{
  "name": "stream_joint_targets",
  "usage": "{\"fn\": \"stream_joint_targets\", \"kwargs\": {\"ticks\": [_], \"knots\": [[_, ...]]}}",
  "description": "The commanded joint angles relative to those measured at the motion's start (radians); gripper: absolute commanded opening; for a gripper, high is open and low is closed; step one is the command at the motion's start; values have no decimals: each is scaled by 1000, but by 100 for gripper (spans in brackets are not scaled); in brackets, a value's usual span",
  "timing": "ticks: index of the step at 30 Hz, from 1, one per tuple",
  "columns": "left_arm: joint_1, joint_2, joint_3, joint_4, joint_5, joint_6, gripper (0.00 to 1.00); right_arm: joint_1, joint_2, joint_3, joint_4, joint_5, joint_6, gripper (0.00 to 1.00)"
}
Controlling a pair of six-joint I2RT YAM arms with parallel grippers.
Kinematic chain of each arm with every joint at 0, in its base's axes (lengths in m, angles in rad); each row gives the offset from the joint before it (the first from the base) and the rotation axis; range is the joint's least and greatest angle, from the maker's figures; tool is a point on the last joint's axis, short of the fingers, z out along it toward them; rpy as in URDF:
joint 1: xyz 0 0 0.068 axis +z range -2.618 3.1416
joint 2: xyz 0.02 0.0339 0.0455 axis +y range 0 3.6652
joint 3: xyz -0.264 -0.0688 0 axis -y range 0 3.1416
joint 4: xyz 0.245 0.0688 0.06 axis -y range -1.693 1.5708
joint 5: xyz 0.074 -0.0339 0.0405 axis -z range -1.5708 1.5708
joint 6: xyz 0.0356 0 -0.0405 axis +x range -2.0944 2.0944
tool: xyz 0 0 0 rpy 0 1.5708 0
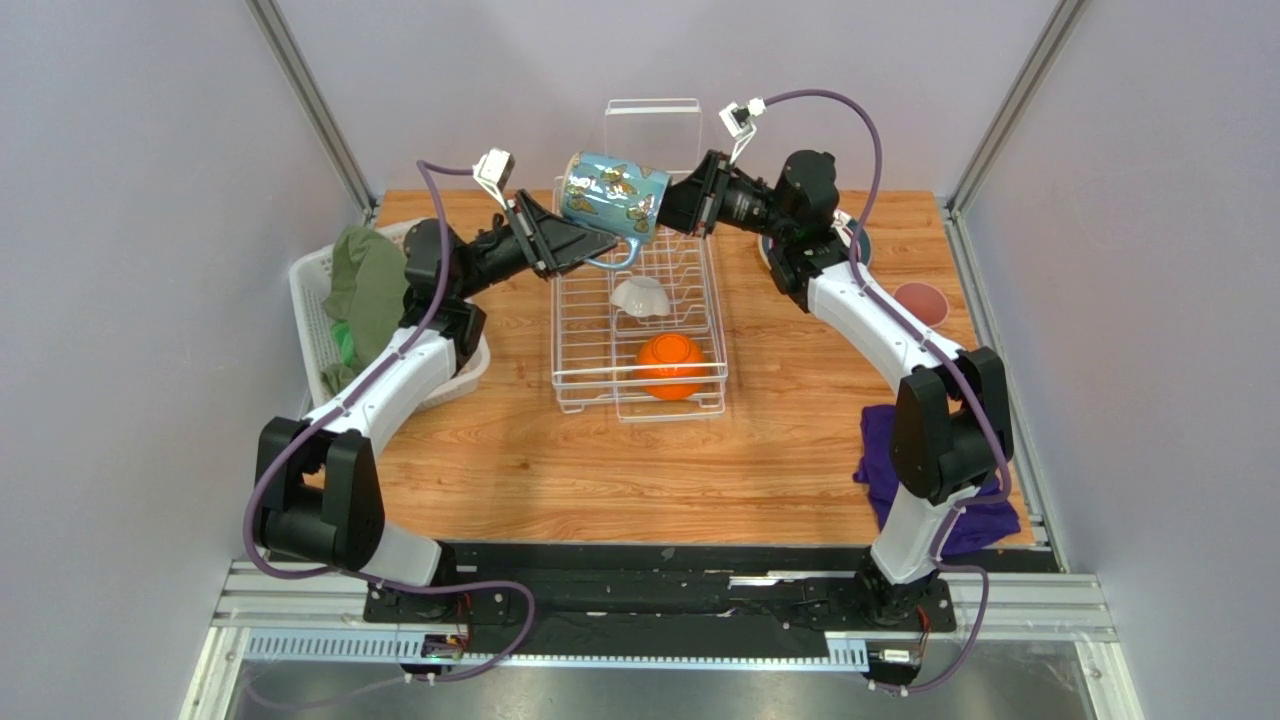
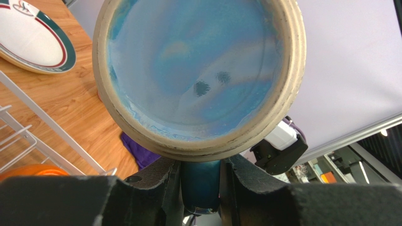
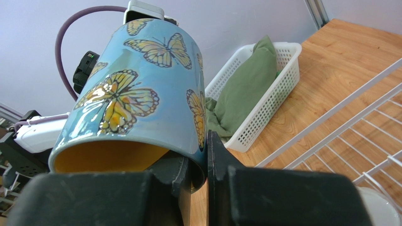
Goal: Unload the mixed dishes from the dish rack
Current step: Place the cup at the center of the board.
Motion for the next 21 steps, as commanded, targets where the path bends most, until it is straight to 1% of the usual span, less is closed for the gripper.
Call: {"fn": "stream_joint_targets", "kwargs": {"ticks": [1,3,4,7,13,15,17,19,20,21], "knots": [[2,-26,6,102,0,85,42,-25,-49,45,45,17,48,0],[5,-28,1,97,-1,89,48,-33,-50,45,56,16,65,0],[5,-28,1,94,2,95,55,-36,-53,43,57,16,67,0],[10,-32,-5,79,2,109,64,-48,-58,34,76,14,87,0],[17,-52,-11,45,5,149,75,-82,-76,29,73,11,91,0],[20,-65,-14,16,5,172,76,-106,-90,31,53,8,90,0],[25,-80,-6,-36,11,229,77,-137,-99,46,-1,6,59,0],[28,-86,9,-100,26,308,78,-163,-118,72,-122,5,-16,0],[28,-95,27,-169,29,338,78,-192,-122,84,-177,6,-50,0],[28,-98,35,-203,31,396,78,-207,-128,97,-297,9,-88,0]]}}
